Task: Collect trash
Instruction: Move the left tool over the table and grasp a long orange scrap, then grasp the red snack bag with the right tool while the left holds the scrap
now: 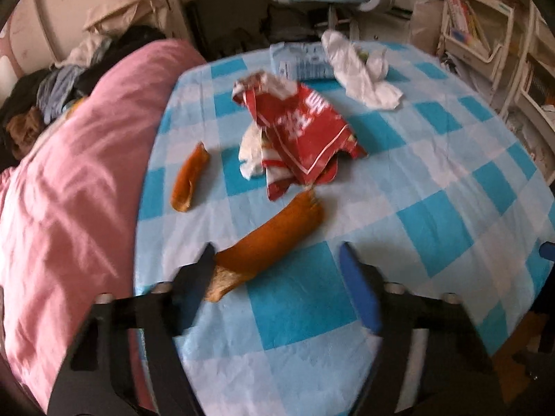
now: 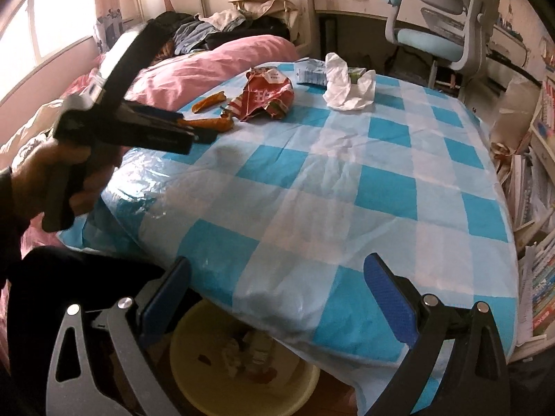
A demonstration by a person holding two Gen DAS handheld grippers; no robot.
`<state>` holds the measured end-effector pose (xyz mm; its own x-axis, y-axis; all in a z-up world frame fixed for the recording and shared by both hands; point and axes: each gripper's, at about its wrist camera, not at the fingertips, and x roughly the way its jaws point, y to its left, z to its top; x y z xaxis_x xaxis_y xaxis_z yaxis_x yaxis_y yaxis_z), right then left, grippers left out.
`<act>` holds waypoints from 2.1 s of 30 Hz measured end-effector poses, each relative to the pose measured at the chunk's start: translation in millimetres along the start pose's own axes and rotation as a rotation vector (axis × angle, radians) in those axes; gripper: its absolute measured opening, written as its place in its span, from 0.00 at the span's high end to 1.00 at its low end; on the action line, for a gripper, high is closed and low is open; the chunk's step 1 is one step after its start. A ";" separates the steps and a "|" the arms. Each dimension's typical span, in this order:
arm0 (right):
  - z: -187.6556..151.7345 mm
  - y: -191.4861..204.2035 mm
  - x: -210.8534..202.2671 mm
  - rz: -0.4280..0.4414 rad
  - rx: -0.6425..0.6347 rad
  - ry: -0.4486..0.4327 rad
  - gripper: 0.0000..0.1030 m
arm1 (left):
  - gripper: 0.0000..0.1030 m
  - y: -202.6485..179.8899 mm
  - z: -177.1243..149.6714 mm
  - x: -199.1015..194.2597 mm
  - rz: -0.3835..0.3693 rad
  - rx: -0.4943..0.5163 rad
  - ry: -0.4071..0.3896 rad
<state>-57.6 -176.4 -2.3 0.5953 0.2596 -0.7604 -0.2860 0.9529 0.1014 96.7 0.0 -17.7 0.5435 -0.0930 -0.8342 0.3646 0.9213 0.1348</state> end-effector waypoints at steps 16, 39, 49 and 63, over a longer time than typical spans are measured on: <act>11.9 4.2 9.3 0.025 -0.010 0.002 0.08 | 0.65 8.4 -26.8 -27.1 -0.107 -0.198 0.010; 65.2 9.3 30.7 0.067 -0.057 -0.033 0.08 | 0.83 31.2 -32.4 -31.8 0.001 -0.614 -0.051; 129.6 8.6 89.4 0.083 -0.019 0.005 0.26 | 0.82 43.6 -29.6 -41.4 0.086 -0.621 -0.147; 146.6 -11.8 130.9 0.155 0.103 0.066 0.81 | 0.82 51.1 -27.0 -44.6 0.068 -0.642 -0.182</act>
<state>133.8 -130.6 -9.0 0.4987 0.3972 -0.7704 -0.2901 0.9140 0.2835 70.7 61.4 11.9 0.6887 -0.0376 -0.7241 -0.1664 0.9638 -0.2083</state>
